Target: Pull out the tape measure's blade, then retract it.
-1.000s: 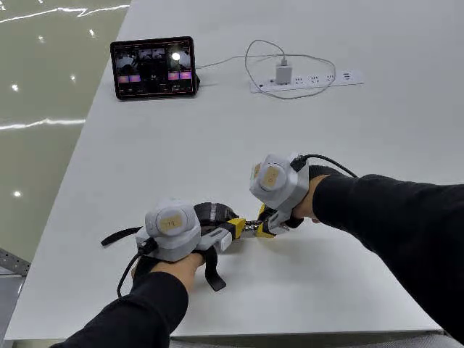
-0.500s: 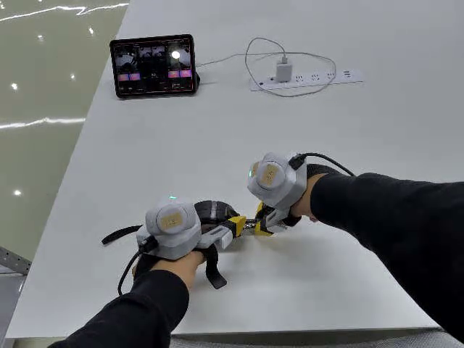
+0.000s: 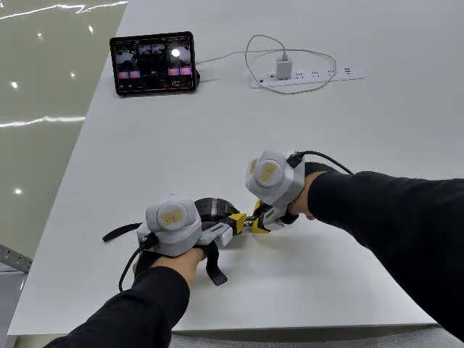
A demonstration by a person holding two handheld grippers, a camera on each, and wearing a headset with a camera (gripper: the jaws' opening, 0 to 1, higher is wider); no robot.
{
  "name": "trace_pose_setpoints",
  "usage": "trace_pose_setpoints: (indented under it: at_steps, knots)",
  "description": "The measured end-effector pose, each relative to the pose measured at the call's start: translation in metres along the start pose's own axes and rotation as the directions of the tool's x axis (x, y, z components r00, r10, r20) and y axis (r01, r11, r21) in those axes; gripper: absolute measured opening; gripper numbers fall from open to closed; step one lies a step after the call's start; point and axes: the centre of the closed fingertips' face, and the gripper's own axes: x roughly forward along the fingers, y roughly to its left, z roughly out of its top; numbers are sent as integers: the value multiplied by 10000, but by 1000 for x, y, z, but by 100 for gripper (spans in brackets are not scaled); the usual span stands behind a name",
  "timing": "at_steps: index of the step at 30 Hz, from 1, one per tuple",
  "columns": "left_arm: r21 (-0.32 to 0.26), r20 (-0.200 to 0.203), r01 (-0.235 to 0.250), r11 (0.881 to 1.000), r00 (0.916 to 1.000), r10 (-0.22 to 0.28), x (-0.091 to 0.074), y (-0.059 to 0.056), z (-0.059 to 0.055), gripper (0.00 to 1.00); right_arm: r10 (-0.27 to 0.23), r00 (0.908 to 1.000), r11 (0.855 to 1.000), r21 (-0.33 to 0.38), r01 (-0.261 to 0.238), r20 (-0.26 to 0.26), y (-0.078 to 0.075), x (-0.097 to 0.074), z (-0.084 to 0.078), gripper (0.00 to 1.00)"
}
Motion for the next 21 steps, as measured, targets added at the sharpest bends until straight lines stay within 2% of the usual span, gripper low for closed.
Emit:
trace_pose_setpoints:
  at_steps: [21]
  knots:
    - [-36,17,10,10000,10000,-10,0,0,0,61,109,9998,9999,10,-110,152,1,5,6,11]
